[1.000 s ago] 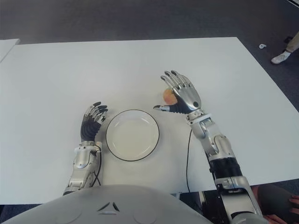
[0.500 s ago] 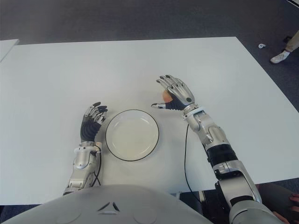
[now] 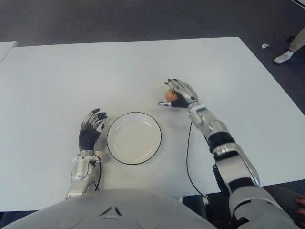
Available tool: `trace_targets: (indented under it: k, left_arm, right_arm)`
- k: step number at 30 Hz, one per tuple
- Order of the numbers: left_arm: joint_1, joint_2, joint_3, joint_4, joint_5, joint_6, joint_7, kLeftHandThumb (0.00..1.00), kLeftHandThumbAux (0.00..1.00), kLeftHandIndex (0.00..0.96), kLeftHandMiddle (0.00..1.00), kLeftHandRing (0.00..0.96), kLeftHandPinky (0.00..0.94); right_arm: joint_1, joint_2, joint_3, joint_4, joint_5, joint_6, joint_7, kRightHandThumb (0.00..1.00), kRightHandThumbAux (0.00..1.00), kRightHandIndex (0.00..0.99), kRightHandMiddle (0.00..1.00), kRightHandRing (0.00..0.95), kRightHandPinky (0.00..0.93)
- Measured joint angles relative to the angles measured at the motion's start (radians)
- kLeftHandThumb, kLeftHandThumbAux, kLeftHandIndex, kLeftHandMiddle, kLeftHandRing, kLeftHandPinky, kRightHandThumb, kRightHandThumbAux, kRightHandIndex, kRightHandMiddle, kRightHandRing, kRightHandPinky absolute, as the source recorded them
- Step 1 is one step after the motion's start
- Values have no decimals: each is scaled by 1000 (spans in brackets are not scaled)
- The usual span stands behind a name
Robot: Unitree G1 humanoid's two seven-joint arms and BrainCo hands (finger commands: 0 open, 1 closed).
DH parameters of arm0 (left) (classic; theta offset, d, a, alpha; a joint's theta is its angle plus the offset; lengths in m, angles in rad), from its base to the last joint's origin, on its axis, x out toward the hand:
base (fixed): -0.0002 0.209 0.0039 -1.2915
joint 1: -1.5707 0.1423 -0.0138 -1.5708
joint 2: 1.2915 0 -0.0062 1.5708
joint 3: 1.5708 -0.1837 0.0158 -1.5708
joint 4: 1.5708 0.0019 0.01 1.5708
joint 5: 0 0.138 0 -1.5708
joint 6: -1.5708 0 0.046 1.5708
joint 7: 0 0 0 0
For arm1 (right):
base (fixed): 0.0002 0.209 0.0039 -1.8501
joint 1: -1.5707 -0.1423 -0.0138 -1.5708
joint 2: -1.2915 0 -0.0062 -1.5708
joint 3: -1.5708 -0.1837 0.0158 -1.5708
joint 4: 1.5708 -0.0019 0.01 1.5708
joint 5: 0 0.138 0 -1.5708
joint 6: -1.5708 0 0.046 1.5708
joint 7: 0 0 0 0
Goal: Put the apples into the plate.
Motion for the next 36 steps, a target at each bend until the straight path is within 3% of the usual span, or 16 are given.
trace_targets:
  k: [8, 29, 31, 33, 36]
  left_arm:
    - [30, -5, 3, -32, 6, 10, 0, 386, 716, 229, 343, 344, 337]
    - [58, -5, 53, -51, -3, 20, -30, 368, 737, 222, 338, 335, 331]
    - [58, -5, 62, -52, -3, 21, -32, 360, 736, 221, 339, 336, 333]
    - [59, -7, 62, -54, -2, 22, -32, 358, 733, 217, 337, 336, 329]
    - [65, -9, 63, -60, -1, 25, -32, 358, 731, 214, 335, 335, 327]
  right_arm:
    - [-67, 22, 38, 100, 24, -22, -28, 297, 217, 0, 0, 0, 0]
    - [-70, 1, 84, 210, 73, -45, -135, 303, 231, 0, 5, 0, 25]
    - [-69, 16, 90, 213, 89, -45, -150, 432, 291, 130, 175, 162, 195]
    - [-65, 21, 91, 213, 93, -45, -175, 550, 365, 314, 419, 400, 388]
    - [-55, 28, 94, 213, 96, -45, -216, 621, 414, 424, 550, 532, 509]
